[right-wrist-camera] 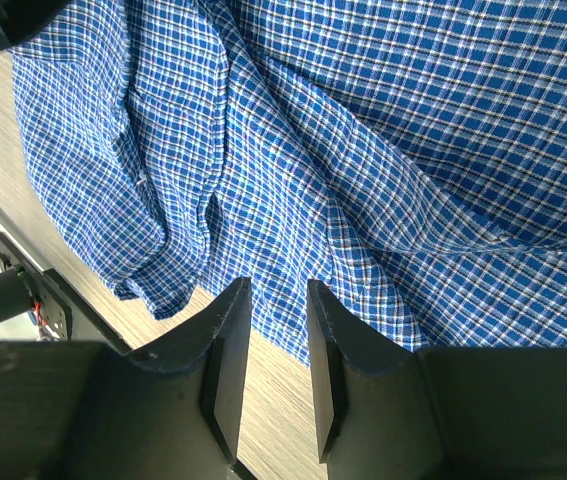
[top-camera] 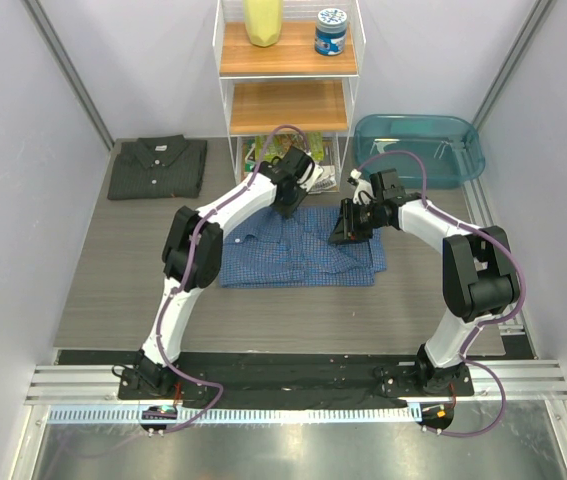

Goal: Fold and stack the long sleeve shirts
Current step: Fold the shirt

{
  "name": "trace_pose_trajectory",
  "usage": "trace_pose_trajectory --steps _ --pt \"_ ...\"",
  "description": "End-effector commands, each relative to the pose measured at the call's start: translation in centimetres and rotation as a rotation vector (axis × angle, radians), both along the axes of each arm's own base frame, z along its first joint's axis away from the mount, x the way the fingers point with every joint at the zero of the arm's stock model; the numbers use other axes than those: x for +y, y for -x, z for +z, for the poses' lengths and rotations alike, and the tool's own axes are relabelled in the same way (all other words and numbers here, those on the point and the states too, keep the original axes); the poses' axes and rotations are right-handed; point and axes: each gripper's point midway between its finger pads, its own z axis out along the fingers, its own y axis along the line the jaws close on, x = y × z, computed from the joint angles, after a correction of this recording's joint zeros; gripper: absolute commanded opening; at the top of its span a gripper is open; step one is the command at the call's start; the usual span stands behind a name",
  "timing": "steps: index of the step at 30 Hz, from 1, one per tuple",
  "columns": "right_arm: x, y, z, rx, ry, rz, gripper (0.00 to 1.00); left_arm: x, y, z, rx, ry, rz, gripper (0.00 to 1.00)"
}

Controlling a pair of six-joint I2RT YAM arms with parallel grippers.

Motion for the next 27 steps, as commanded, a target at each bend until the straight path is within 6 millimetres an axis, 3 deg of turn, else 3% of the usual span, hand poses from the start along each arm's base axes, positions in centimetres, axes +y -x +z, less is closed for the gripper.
trace_pose_trajectory --steps 1,4,12,20,23,24,26,27 --pt "0.0 -0.1 0.3 -0.015 -0.008 0.011 0.34 -0.7 -0.9 1.8 -0.041 0.034 0.004 0.1" --pt "-0.1 0.0 0.3 -0.013 -0.01 0.011 0.34 -1.0 -1.0 2.7 -0.051 0.052 -0.001 0.0" --pt "-0.1 0.2 -0.1 -0.004 -0.007 0.013 0.34 -4.1 0.3 4.5 -0.081 0.08 -0.098 0.03" --pt "-0.1 0.3 -0.1 -0.001 -0.005 0.016 0.35 -5.3 1.0 2.2 -0.041 0.069 -0.119 0.03" --pt "-0.2 0.1 -0.2 -0.007 0.005 0.017 0.35 -5.6 0.9 3.0 -0.051 0.091 -0.121 0.27" --pt "-0.4 0.2 -0.4 -0.004 0.019 0.016 0.35 -5.6 0.8 3.4 -0.06 0.098 -0.118 0.4" --pt "-1.3 -0.3 -0.7 -0.024 0.076 0.01 0.34 -5.1 1.1 4.3 -0.039 0.14 -0.127 0.48" --pt "-1.7 -0.2 -0.8 -0.016 0.097 0.005 0.34 -4.8 1.5 6.7 -0.055 0.189 -0.144 0.54"
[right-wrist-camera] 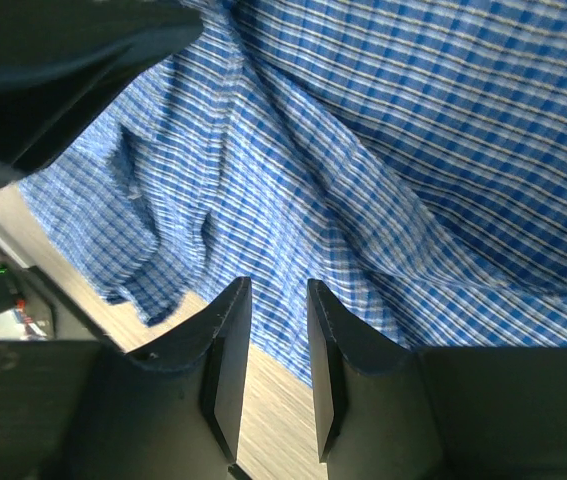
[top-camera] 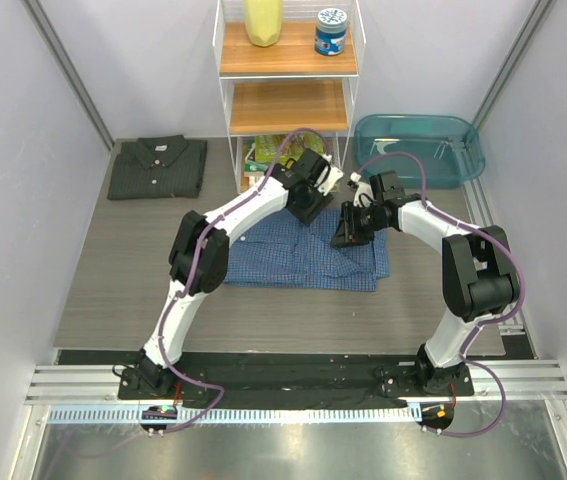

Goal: Fold and stack the long sleeve shirts
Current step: Fold the shirt

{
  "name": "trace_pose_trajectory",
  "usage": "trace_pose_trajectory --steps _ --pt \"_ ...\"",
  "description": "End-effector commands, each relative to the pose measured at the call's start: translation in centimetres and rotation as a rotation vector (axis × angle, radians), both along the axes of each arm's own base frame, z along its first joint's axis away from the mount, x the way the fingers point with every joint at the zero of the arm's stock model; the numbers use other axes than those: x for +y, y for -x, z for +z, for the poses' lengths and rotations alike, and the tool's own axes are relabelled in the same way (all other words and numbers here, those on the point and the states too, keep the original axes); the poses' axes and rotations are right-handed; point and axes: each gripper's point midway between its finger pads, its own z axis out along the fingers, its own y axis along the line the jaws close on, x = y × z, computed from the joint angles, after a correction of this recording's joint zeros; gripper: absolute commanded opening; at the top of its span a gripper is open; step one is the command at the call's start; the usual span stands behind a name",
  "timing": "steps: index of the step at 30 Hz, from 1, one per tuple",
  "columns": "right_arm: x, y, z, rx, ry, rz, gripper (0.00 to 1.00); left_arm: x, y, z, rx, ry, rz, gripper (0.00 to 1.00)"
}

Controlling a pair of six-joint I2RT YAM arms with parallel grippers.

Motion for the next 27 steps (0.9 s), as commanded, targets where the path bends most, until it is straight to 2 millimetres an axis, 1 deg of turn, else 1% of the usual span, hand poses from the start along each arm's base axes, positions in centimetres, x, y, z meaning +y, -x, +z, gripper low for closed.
trace_pose_trajectory --steps 1,2,3,4,5,6,7,8,9,10,11,12,13,14,16,17,18,19,20,21,22,23,24,25,26,27 --pt "-1.8 -0.8 -0.3 -0.031 0.107 -0.014 0.34 0.5 0.0 6.2 -0.005 0.192 -0.05 0.56" --pt "-2.1 -0.8 -0.6 -0.035 0.128 -0.007 0.34 1.4 1.0 5.7 0.033 0.19 -0.077 0.58" --pt "-2.5 -0.6 -0.8 -0.026 0.149 -0.005 0.34 2.2 1.7 7.7 0.013 0.201 -0.12 0.62" --pt "-3.1 -0.8 -1.1 -0.028 0.182 -0.016 0.34 3.3 2.0 7.6 0.006 0.168 -0.191 0.63" --pt "-3.2 -0.7 -1.3 -0.029 0.195 -0.009 0.34 5.1 3.4 5.9 0.051 0.097 -0.216 0.63" --pt "-3.4 -0.6 -1.4 -0.022 0.206 -0.01 0.34 6.2 3.7 5.3 0.051 0.058 -0.229 0.63" --pt "-3.5 -0.6 -1.5 -0.019 0.211 -0.008 0.34 7.6 4.0 4.9 0.052 0.019 -0.28 0.63" --pt "-3.5 -0.6 -1.4 -0.019 0.213 -0.008 0.34 8.5 4.8 4.0 0.092 0.002 -0.307 0.62" --pt "-3.6 -0.5 -1.3 -0.015 0.219 -0.003 0.33 9.7 6.0 2.1 0.142 -0.03 -0.318 0.6" --pt "-3.7 -0.6 -1.1 -0.019 0.222 -0.005 0.34 10.7 6.0 1.0 0.156 -0.058 -0.336 0.58" --pt "-3.8 -0.6 -0.8 -0.028 0.223 -0.003 0.34 11.3 6.0 0.3 0.164 -0.082 -0.334 0.57" --pt "-3.9 -0.4 -0.7 -0.027 0.229 0.007 0.33 12.0 6.7 -1.0 0.204 -0.103 -0.35 0.55" --pt "-4.0 -0.3 -0.5 -0.029 0.231 0.011 0.34 12.4 7.0 -2.3 0.235 -0.126 -0.364 0.52" --pt "-4.0 -0.1 -0.3 -0.027 0.23 0.017 0.33 12.7 7.1 -3.2 0.248 -0.145 -0.37 0.5" --pt "-4.2 0.7 -0.3 -0.007 0.226 0.03 0.33 13.1 7.8 -4.5 0.296 -0.164 -0.376 0.46" --pt "-4.3 1.0 -0.2 -0.011 0.231 0.037 0.33 13.0 8.3 -5.4 0.332 -0.16 -0.353 0.44" --pt "-4.6 1.3 0.2 -0.013 0.242 0.035 0.33 12.6 9.1 -5.7 0.36 -0.153 -0.358 0.41" --pt "-4.9 1.4 0.4 -0.018 0.25 0.04 0.33 12.7 10.5 -6.2 0.403 -0.165 -0.357 0.4" --pt "-5.2 1.6 0.7 -0.022 0.257 0.042 0.33 12.5 11.4 -6.0 0.408 -0.169 -0.357 0.39" --pt "-5.6 1.9 1.2 -0.025 0.268 0.045 0.33 11.4 13.4 -6.2 0.433 -0.178 -0.367 0.37" --pt "-6.1 1.8 1.5 -0.032 0.287 0.032 0.33 10.7 14.8 -6.1 0.446 -0.175 -0.362 0.36" --pt "-6.7 1.8 1.7 -0.051 0.308 0.05 0.33 10.7 17.2 -6.8 0.494 -0.189 -0.353 0.35" --pt "-7.1 2.1 1.8 -0.044 0.326 0.051 0.33 8.6 19.9 -5.9 0.507 -0.171 -0.337 0.36" --pt "-7.7 2.0 2.2 -0.059 0.351 0.045 0.33 7.2 21.8 -5.5 0.539 -0.14 -0.339 0.38" --pt "-8.2 2.0 2.3 -0.066 0.369 0.054 0.33 5.7 23.3 -4.6 0.561 -0.106 -0.331 0.38" --pt "-8.6 2.2 2.3 -0.061 0.387 0.055 0.33 3.7 25.4 -3.4 0.587 -0.062 -0.318 0.41"
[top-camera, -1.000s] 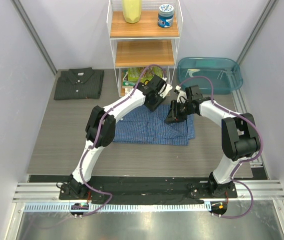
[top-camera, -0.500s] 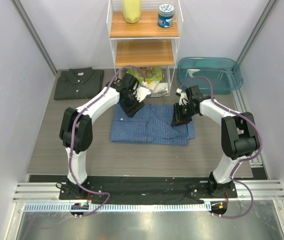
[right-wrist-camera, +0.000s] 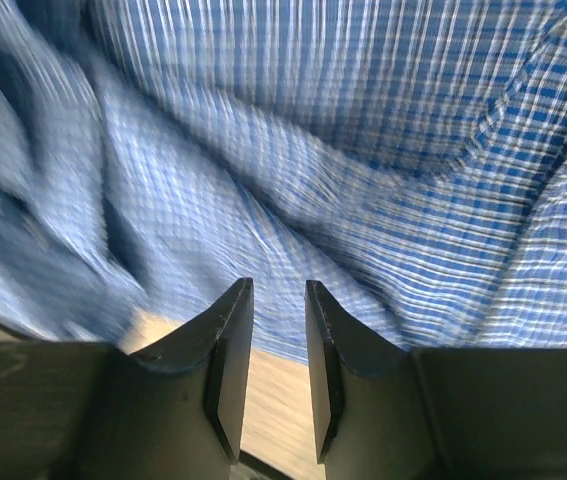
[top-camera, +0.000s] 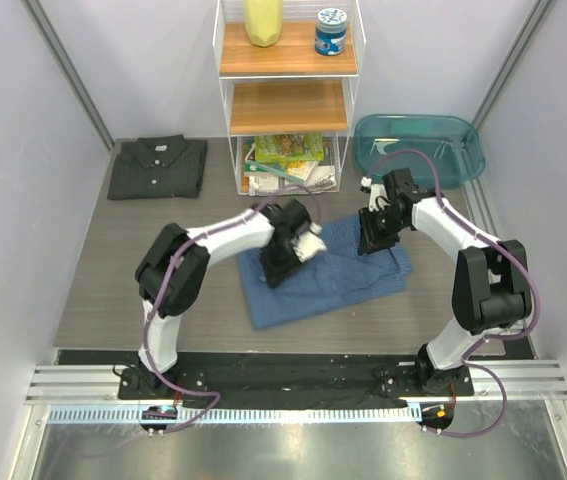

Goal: Fold and stack the long sleeve shirts
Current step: Fold the shirt

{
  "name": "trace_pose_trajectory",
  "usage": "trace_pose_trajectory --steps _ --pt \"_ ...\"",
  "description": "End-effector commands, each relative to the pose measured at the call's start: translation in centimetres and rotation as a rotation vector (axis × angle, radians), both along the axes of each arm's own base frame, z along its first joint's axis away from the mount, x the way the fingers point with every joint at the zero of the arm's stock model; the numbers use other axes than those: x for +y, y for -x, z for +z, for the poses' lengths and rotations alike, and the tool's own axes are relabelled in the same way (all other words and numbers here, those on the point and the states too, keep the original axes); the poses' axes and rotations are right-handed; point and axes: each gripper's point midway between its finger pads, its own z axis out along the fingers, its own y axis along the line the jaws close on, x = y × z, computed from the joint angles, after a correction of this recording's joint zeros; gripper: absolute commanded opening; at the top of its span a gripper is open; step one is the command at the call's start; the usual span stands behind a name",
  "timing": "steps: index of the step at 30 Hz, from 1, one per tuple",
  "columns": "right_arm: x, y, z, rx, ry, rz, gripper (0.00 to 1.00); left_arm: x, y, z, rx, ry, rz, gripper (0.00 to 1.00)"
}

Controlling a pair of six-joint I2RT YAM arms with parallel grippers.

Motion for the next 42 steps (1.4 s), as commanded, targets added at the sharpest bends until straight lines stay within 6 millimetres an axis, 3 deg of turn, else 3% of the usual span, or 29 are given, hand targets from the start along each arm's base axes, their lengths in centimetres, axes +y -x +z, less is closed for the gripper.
trace_pose_trajectory --steps 1,3,5,6,7,8,10,11,12,15,18,22,23,24,25,26,27,28,29,30,31,32,34,35,36,39,42 --pt "-2.4 -0.2 2.4 -0.076 0.1 0.033 0.33 -7.0 11.3 2.7 0.255 0.109 0.073 0.45" --pt "-2.5 0.1 2.3 -0.066 0.107 0.052 0.32 -8.9 10.3 5.3 0.247 0.222 0.117 0.52" --pt "-2.4 0.2 1.6 -0.043 0.107 0.06 0.32 -10.0 8.4 9.8 0.184 0.396 0.171 0.58" --pt "-2.3 0.3 1.2 -0.037 0.115 0.08 0.31 -8.7 7.0 10.8 0.176 0.447 0.225 0.62" --pt "-2.3 0.3 0.5 -0.024 0.126 0.088 0.31 -8.2 6.6 13.8 0.154 0.542 0.248 0.64" --pt "-2.2 0.2 -0.6 -0.002 0.134 0.101 0.31 -8.0 5.9 15.4 0.13 0.621 0.259 0.67" --pt "-1.2 0.5 -1.9 0.024 0.15 0.156 0.31 -5.6 4.9 18.3 0.077 0.715 0.309 0.84" --pt "-0.7 0.5 -3.2 0.046 0.166 0.176 0.31 -4.8 4.7 18.9 0.073 0.727 0.338 0.94" --pt "0.0 0.6 -3.7 0.042 0.184 0.208 0.3 -3.5 3.9 19.5 0.078 0.744 0.377 0.99" --pt "1.6 0.4 -5.8 0.04 0.222 0.27 0.3 0.3 2.9 20.7 0.076 0.772 0.522 1.0" --pt "4.4 0.6 -7.1 0.023 0.25 0.373 0.29 4.1 2.4 22.0 0.033 0.817 0.63 1.0" --pt "10.1 1.3 -7.9 -0.039 0.256 0.572 0.29 7.9 1.9 24.1 -0.089 0.873 0.725 1.0" --pt "11.2 1.2 -8.2 -0.05 0.259 0.605 0.29 9.1 1.6 23.7 -0.113 0.88 0.767 1.0" --pt "13.0 0.1 -7.4 -0.098 0.251 0.638 0.29 9.7 2.0 24.5 -0.153 0.912 0.781 1.0" --pt "15.0 0.7 -8.4 -0.102 0.26 0.705 0.29 10.2 1.7 24.8 -0.183 0.934 0.792 1.0" --pt "17.1 -1.2 -7.1 -0.185 0.255 0.75 0.29 11.1 1.6 23.9 -0.185 0.924 0.844 1.0" --pt "18.5 -1.8 -6.6 -0.218 0.26 0.78 0.29 11.6 1.8 23.9 -0.2 0.926 0.87 1.0" --pt "19.1 -2.4 -7.2 -0.224 0.281 0.8 0.29 12.0 1.8 23.4 -0.203 0.906 0.891 1.0" --pt "20.9 -4.6 -4.8 -0.308 0.264 0.806 0.29 12.5 1.7 23.0 -0.203 0.89 0.906 1.0" --pt "21.2 -5.4 -3.9 -0.332 0.267 0.808 0.29 12.6 1.6 22.3 -0.18 0.871 0.915 1.0" --pt "21.4 -6.1 -2.7 -0.362 0.27 0.805 0.3 12.8 1.9 21.5 -0.154 0.847 0.92 1.0" --pt "21.1 -7.0 0.1 -0.418 0.263 0.779 0.31 12.8 1.9 21.2 -0.128 0.857 0.924 1.0" --pt "20.4 -6.8 3.0 -0.447 0.225 0.754 0.34 12.2 2.1 19.8 -0.069 0.874 0.911 0.9" --pt "19.7 -5.9 5.6 -0.475 0.183 0.735 0.36 11.4 2.4 19.7 -0.031 0.909 0.886 0.88" --pt "18.8 -5.7 6.4 -0.465 0.159 0.689 0.37 11.3 2.7 18.2 0.004 0.907 0.909 0.85" --pt "16.3 -3.6 7.6 -0.406 0.072 0.595 0.37 10.3 1.8 16.6 0.039 0.921 0.958 0.78" --pt "15.1 -0.4 6.2 -0.268 -0.043 0.533 0.36 8.2 1.0 14.6 0.074 0.892 0.935 0.72"
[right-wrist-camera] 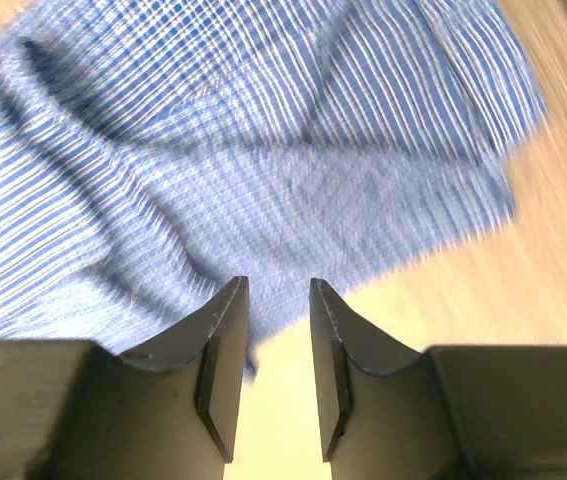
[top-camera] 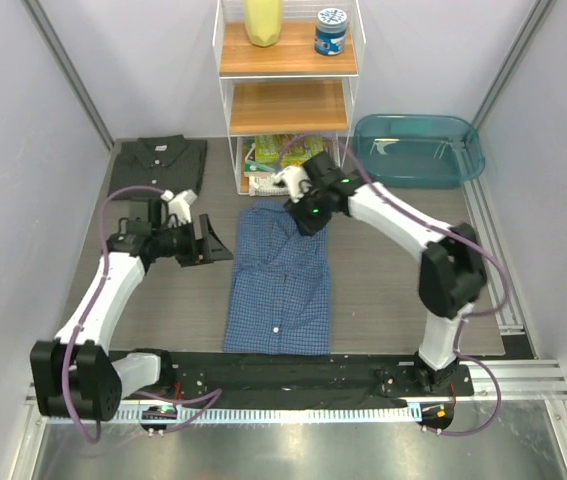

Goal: Fold and stack the long sleeve shirts
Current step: Fold the shirt

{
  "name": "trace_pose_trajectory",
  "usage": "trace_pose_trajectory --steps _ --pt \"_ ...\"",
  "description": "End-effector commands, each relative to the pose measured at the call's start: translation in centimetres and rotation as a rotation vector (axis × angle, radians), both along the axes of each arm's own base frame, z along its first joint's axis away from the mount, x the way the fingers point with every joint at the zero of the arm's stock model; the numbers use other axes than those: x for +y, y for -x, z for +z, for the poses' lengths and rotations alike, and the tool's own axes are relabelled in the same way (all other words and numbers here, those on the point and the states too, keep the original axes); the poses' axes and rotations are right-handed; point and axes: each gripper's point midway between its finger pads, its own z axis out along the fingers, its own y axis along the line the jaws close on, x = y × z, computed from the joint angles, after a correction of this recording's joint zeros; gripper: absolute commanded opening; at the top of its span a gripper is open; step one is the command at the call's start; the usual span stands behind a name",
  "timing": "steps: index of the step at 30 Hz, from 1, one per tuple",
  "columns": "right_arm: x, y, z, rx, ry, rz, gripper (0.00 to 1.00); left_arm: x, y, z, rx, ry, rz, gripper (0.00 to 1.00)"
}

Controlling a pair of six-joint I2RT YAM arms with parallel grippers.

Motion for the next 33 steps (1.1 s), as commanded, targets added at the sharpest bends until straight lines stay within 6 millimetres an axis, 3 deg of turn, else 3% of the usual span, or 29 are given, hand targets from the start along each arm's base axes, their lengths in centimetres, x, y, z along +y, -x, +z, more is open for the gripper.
trace_pose_trajectory --steps 1,2,4,5,8,14,17,21,25,33 --pt "-0.9 4.5 1.3 0.187 -0.166 -0.075 0.35 -3.7 -1.9 -0.2 -0.039 0.05 -0.06 0.69" --pt "-1.4 6.0 -0.1 0.247 -0.16 -0.08 0.34 -4.2 -2.1 -1.5 0.004 0.046 -0.067 0.69" --pt "-0.8 7.9 -0.5 0.331 -0.213 -0.067 0.34 -5.5 -2.6 -2.4 0.023 0.038 -0.089 0.68" --pt "-1.1 9.2 -1.6 0.382 -0.212 -0.077 0.33 -5.9 -2.8 -3.7 0.058 0.024 -0.101 0.68" --pt "-1.4 10.8 -2.9 0.454 -0.219 -0.093 0.39 -6.1 -3.1 -6.3 0.104 -0.043 -0.113 0.67" --pt "-3.5 9.9 -2.3 0.453 -0.233 -0.172 0.53 -4.9 -3.0 -8.6 0.109 -0.175 -0.184 0.65" --pt "-4.7 9.2 -1.1 0.453 -0.247 -0.212 0.59 -5.3 -2.3 -9.2 0.121 -0.189 -0.234 0.61" --pt "-5.9 9.8 -1.2 0.494 -0.236 -0.254 0.75 -6.0 -1.6 -9.5 0.105 -0.209 -0.293 0.6" --pt "-5.7 11.1 -2.7 0.578 -0.244 -0.268 0.77 -6.0 -1.4 -10.3 0.124 -0.23 -0.295 0.62" --pt "-3.9 10.1 -4.7 0.633 -0.298 -0.235 0.72 -6.0 -1.5 -10.9 0.131 -0.241 -0.301 0.59"
